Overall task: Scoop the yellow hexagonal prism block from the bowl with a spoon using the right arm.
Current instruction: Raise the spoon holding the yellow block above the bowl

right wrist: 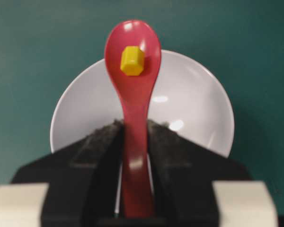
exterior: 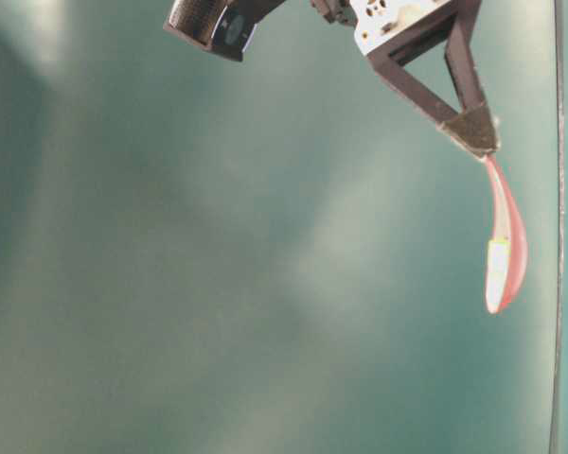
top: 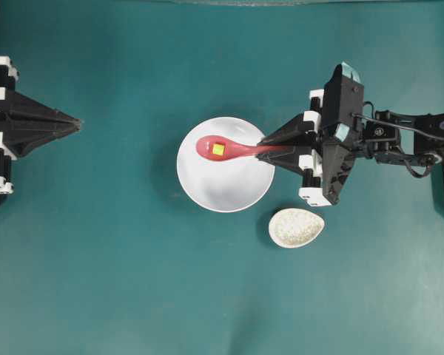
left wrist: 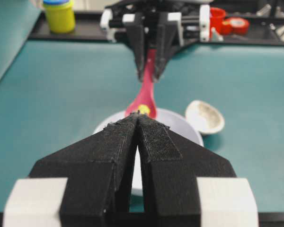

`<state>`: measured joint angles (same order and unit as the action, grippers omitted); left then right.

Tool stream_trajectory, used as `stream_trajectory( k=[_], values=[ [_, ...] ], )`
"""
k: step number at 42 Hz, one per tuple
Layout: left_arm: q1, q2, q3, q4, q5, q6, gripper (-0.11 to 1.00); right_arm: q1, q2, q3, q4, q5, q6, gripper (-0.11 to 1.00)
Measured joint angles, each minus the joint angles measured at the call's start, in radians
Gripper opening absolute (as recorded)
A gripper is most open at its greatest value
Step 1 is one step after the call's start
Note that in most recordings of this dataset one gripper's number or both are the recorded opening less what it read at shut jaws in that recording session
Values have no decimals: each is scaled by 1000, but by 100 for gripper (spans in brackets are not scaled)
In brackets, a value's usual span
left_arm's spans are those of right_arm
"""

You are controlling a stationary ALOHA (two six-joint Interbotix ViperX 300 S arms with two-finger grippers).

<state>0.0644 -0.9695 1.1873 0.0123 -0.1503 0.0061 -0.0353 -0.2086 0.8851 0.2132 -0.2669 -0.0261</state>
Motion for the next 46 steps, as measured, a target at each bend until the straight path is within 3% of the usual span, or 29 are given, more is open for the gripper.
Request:
stream_trajectory(
  k=[34,46],
  values=[
    [0,-6,0,0,0,2,0,0,-15,-2,-5,25,-17,22],
    [0,-6,0,0,6,2,0,0,-94,-12,-3,69,-11,22]
  ],
)
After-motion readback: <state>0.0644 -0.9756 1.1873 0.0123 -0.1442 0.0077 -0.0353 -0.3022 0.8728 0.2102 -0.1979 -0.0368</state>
